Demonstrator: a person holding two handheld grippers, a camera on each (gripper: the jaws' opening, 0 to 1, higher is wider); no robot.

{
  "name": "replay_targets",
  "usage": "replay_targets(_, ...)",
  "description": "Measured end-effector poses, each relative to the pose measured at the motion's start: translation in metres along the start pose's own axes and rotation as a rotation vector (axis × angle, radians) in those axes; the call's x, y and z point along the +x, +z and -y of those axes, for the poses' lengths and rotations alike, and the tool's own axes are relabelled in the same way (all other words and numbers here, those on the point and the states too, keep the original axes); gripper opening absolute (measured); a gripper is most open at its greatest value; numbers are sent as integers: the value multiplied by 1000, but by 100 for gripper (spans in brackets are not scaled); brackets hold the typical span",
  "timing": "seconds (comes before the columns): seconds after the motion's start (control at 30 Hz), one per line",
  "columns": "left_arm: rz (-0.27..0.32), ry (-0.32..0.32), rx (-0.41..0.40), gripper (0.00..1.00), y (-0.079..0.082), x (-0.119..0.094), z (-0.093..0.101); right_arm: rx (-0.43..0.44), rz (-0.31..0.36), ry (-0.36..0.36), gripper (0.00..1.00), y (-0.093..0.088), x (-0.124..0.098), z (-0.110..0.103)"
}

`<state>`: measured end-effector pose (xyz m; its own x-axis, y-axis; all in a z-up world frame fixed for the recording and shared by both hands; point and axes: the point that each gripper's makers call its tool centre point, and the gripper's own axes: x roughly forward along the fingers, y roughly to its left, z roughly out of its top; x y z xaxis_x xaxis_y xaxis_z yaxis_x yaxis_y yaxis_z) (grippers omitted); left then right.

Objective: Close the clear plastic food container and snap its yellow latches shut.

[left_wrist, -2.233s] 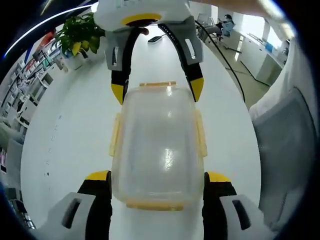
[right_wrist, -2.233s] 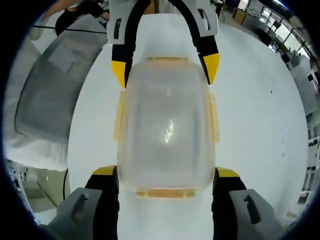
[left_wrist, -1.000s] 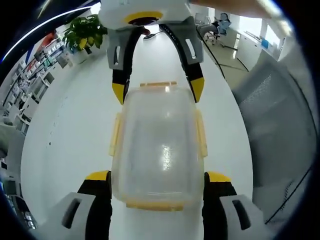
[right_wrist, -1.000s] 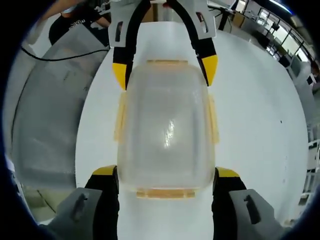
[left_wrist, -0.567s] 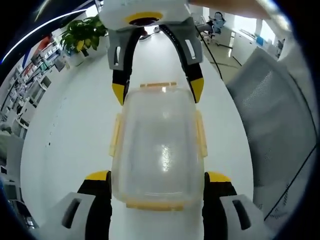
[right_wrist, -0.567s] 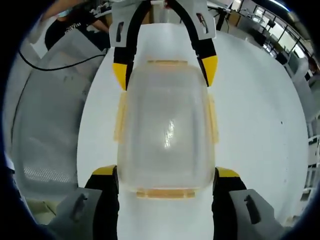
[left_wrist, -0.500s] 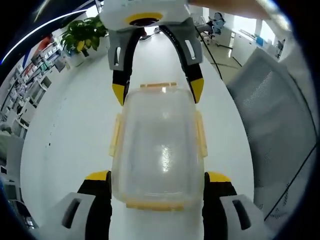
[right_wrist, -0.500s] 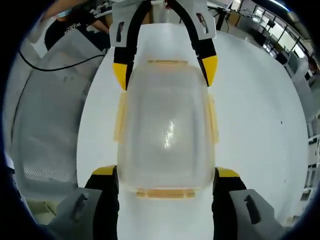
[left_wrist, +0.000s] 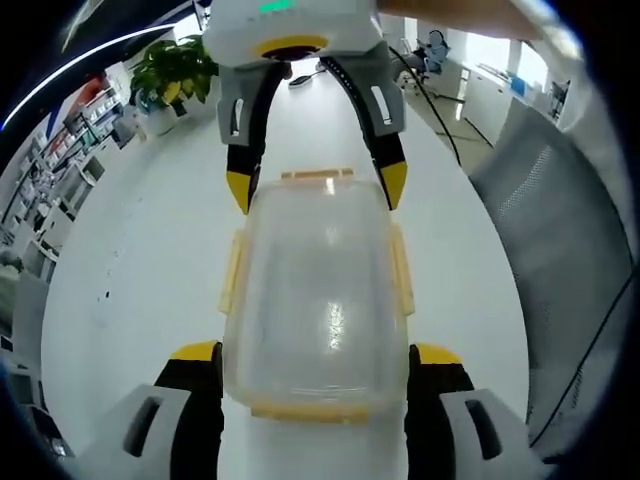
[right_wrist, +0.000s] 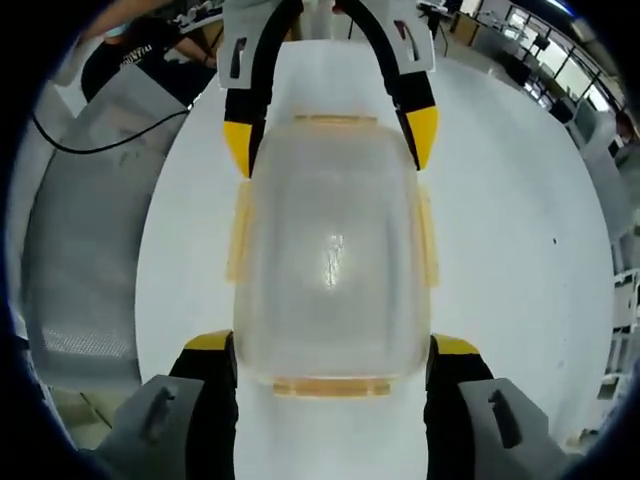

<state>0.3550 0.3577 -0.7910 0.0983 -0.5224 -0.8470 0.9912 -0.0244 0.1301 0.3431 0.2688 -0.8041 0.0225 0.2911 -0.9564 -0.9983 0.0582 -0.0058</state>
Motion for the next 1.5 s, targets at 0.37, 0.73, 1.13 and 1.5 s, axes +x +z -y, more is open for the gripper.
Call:
replay_targets(0.37, 25, 3, -9, 71, 1, 6, -36, -7, -9, -10, 74, -1, 1, 39)
replay_targets(0.73, 28, 8, 2, 72, 0, 9, -60, -13, -14, -37, 78, -2, 8, 62)
replay_targets(1.13, 12, 30, 63, 73, -1, 14, -69, 11, 2, -45, 80, -3, 10, 70)
replay_targets(1.5, 12, 43, 64, 74, -1, 14, -71, -13, -2, -85, 79, -3, 7, 74)
